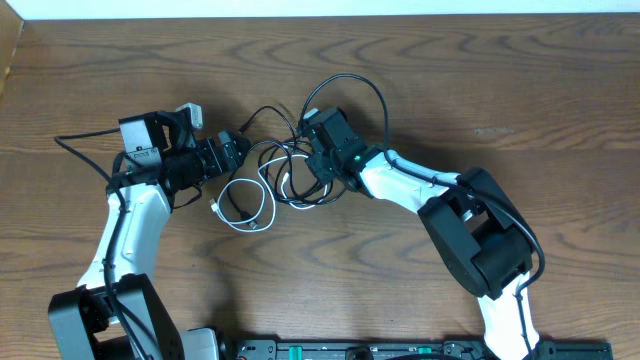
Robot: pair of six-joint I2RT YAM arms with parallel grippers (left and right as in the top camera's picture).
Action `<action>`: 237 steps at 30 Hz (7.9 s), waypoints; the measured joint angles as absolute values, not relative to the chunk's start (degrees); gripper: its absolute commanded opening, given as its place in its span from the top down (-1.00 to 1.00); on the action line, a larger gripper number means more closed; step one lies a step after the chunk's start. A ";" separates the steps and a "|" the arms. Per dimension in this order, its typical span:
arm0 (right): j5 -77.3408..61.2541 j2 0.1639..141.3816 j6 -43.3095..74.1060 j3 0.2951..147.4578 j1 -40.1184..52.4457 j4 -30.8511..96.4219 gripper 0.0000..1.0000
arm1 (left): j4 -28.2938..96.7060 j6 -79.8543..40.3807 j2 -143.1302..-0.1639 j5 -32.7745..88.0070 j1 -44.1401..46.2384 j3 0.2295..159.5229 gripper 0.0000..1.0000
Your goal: Untangle cables
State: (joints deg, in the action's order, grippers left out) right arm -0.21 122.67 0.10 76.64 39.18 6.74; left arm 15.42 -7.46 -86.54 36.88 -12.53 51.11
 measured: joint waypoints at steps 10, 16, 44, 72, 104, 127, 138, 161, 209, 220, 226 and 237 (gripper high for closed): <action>-0.40 116.29 -0.32 76.38 39.18 10.26 0.98 | 15.42 -7.46 -86.54 36.88 -12.53 51.11 -0.96; -0.38 114.98 -0.95 76.38 39.11 11.14 0.98 | 15.42 -7.46 -86.54 36.88 -12.53 51.11 -0.96; -25.23 115.00 7.46 76.36 36.49 8.93 0.07 | 15.42 -7.46 -86.54 36.88 -12.53 51.11 -0.96; -62.63 131.94 28.14 76.31 39.51 -18.79 -0.12 | 15.44 -7.46 -86.54 36.88 -12.53 51.11 -0.96; -64.23 113.67 34.57 76.27 39.09 -20.47 0.98 | 15.44 -7.46 -86.54 36.88 -12.53 51.11 -0.96; -42.59 79.66 -5.50 76.20 36.42 -1.63 0.99 | 15.44 -7.46 -86.59 36.86 -12.53 51.11 -0.96; -42.63 78.76 -6.22 76.23 32.38 -19.20 0.99 | 15.44 -7.44 -86.59 36.88 -12.53 51.11 -0.96; -24.67 78.72 -6.13 76.31 20.23 -5.58 0.98 | 15.44 -7.46 -86.59 36.91 -12.53 51.11 -0.96; -18.79 107.92 -7.77 76.36 -7.60 22.68 0.98 | 15.46 -7.46 -86.59 36.88 -12.53 51.11 -0.96; -10.33 110.41 -7.77 76.36 -7.60 25.80 0.98 | 15.44 -7.46 -86.59 36.88 -12.53 51.11 -0.95; 2.98 111.74 -7.77 76.36 -7.73 24.08 0.98 | 15.44 -7.46 -86.59 36.88 -12.53 51.11 -0.96; 9.15 116.77 -7.53 76.36 -10.81 19.18 -0.99 | 15.44 -7.46 -86.59 36.88 -12.53 51.11 -0.96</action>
State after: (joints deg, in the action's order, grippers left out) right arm 9.15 116.77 -7.53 76.36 -10.81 19.18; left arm 15.44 -7.46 -86.59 36.88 -12.53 51.11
